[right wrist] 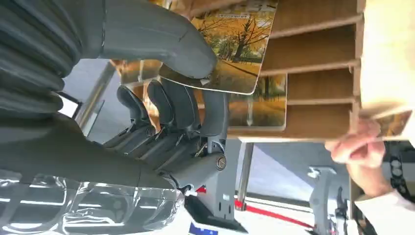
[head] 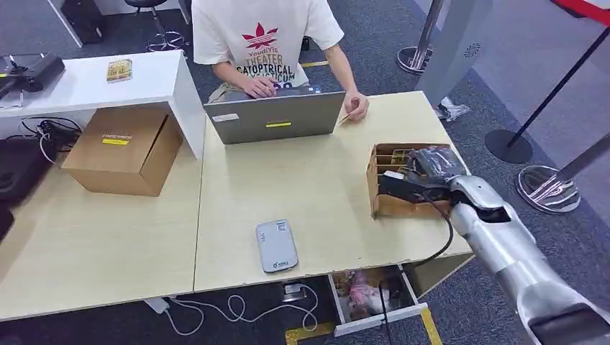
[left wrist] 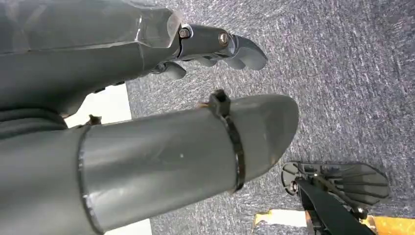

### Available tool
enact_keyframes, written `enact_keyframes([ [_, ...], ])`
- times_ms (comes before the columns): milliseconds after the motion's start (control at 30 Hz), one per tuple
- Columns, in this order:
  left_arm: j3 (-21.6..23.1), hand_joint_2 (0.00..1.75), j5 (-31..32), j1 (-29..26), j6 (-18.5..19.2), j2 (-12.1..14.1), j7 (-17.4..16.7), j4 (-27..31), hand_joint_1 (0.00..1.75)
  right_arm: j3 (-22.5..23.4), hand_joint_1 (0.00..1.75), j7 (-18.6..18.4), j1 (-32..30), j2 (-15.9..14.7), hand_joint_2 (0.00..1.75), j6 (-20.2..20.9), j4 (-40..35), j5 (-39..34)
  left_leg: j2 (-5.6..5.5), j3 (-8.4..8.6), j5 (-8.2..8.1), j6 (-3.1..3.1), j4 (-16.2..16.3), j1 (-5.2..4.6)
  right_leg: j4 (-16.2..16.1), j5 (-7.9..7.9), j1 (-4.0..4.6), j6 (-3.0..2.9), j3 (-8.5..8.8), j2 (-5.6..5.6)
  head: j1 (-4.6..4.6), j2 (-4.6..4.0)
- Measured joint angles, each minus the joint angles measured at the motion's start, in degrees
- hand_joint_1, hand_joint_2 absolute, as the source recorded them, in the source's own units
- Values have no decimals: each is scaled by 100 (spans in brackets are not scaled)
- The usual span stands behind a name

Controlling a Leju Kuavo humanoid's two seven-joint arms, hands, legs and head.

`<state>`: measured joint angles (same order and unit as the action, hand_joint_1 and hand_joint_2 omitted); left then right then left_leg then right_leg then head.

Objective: Pass the card to the sensor for recognition and then transmit it.

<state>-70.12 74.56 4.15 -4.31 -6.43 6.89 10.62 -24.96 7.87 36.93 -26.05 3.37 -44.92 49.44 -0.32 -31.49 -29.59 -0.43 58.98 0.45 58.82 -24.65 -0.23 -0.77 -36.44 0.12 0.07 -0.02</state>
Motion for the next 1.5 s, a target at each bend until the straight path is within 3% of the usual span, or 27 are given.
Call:
enact_keyframes([
  [467, 0, 0, -50, 7, -9, -37, -13, 2, 0, -37, 152, -42, 630, 122, 175, 155, -253, 122, -1, -1, 1, 0, 0, 0, 1, 0, 0, 0, 0, -1, 0, 0],
  [800, 0, 0, -85, 9, -33, -61, -28, 0, 0, -208, 155, -42, 1113, 370, 175, 210, -251, 127, -1, 0, 1, 0, 0, 1, 1, 0, 0, 0, 0, 0, 0, 0],
  [1067, 0, 0, -66, 17, -39, -76, -44, 0, 0, -370, 155, -177, 1564, 737, 175, 308, -124, 199, 0, 1, 3, -2, 0, 3, 4, 1, 1, -1, -1, 2, 0, 0],
  [1467, 0, 0, -39, 31, -48, -81, -83, 2, 0, -726, 166, -310, 2570, 1471, 175, 339, 839, 262, -1, 4, 6, -4, 0, 3, 5, 2, 2, -2, -1, 5, 2, 0],
  [1500, 0, 0, -39, 31, -50, -79, -90, 2, 0, -739, 161, -332, 2603, 1514, 175, 363, 887, 267, -1, 3, 6, -4, 0, 3, 5, 2, 2, -2, -1, 4, 0, 0],
])
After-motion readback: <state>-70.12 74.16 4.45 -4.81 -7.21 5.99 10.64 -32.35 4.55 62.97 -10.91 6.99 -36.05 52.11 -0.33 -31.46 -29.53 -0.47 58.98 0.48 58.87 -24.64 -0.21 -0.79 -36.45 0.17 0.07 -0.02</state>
